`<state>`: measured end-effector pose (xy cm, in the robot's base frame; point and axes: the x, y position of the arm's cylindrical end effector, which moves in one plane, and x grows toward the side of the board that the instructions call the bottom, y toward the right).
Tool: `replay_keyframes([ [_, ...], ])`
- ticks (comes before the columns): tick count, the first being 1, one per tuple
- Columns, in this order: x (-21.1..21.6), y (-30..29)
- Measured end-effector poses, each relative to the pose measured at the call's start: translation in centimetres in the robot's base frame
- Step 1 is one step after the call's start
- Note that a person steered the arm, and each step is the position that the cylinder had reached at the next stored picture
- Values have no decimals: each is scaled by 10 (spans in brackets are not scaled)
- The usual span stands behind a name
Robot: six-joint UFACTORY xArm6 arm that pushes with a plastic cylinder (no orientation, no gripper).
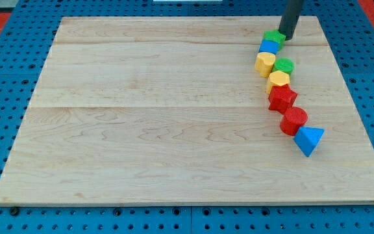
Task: Push the group of blocks towards the bottom side
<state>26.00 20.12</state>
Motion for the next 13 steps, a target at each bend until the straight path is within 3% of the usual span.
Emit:
replay_keyframes([
  [2,0,15],
  [3,21,25],
  [5,129,69],
  [6,138,73],
  [8,-24,49],
  [9,-49,5],
  [10,-3,-77],
  [11,27,-86],
  [12,-46,-82],
  [13,-32,-15],
])
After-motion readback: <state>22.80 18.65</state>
